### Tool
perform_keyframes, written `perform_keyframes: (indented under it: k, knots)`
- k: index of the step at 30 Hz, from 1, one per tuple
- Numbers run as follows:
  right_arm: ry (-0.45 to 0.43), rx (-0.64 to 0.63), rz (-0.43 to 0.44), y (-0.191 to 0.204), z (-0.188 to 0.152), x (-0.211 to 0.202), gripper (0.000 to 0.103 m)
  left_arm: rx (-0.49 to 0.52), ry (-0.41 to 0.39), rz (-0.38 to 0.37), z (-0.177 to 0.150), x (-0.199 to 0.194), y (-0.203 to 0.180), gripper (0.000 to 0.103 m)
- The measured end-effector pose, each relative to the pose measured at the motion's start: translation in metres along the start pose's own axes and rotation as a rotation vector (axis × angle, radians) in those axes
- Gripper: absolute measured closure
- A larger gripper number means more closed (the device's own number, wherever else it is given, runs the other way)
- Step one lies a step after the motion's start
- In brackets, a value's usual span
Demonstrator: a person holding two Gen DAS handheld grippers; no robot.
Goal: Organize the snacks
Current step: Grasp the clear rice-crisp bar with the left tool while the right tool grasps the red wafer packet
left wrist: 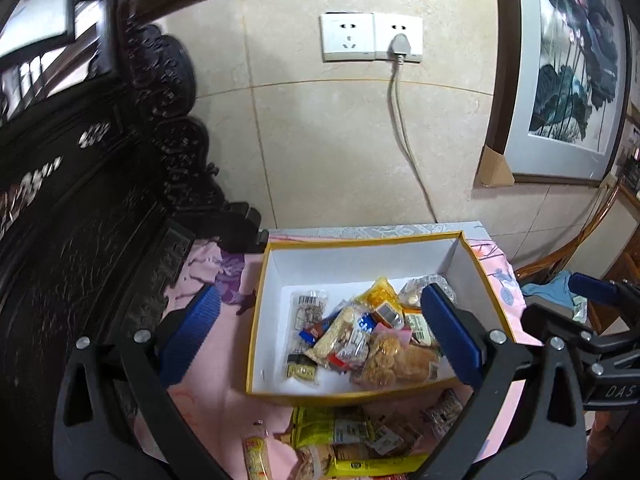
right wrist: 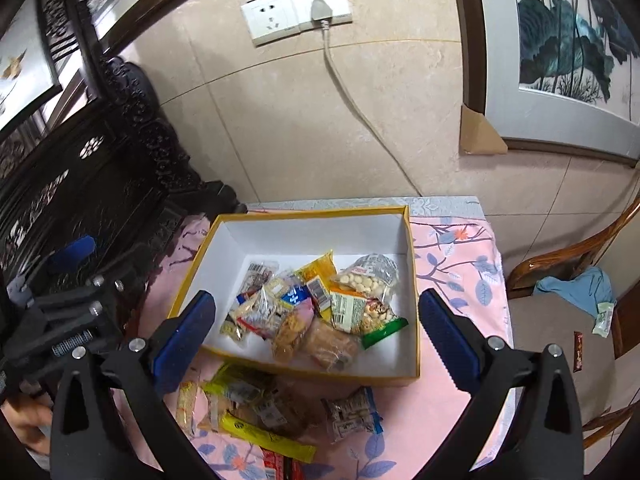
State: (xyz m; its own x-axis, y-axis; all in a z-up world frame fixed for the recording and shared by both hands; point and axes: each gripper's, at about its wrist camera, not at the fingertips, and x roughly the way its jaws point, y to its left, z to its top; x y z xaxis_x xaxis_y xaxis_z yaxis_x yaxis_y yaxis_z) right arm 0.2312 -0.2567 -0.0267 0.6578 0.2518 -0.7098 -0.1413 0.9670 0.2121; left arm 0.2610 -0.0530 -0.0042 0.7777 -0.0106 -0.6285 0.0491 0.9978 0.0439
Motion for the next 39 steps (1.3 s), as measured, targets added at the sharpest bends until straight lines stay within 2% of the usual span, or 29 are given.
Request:
perform_keyframes:
  k: [3,6,9,14,17,20,24,30,39]
  knots:
    - [0.028,-0.076,0.048,0.003,-0.029,-0.002,0.001,-0.043,0.019,-0.008,-0.021,-0.005,0.015,0.002]
    - [0.061,-0.161,0.035,0.009,-0.061,-0.001,0.001,-0.077,0.040,-0.005,-0.049,-0.011,0.031,0.002]
    - [0.151,-0.215,0.046,0.015,-0.101,0.009,0.001,-0.115,0.080,0.016,-0.081,-0.014,0.049,0.002]
    - [0.338,-0.182,0.088,0.024,-0.162,0.036,0.001,-0.199,0.176,0.043,-0.140,-0.016,0.078,0.002]
    - [0.444,-0.175,0.096,0.032,-0.186,0.052,0.001,-0.204,0.224,0.077,-0.166,-0.018,0.091,0.002]
    - [0.540,-0.172,0.082,0.038,-0.200,0.070,0.001,-0.229,0.271,0.113,-0.188,-0.021,0.105,0.002]
    - [0.603,-0.150,0.047,0.042,-0.208,0.089,0.001,-0.272,0.305,0.128,-0.203,-0.024,0.118,0.002]
    - [0.621,-0.156,-0.011,0.048,-0.210,0.101,0.001,-0.289,0.310,0.120,-0.208,-0.025,0.122,0.002]
    - [0.656,-0.117,-0.029,0.065,-0.206,0.130,0.001,-0.271,0.317,0.100,-0.209,-0.026,0.119,0.002]
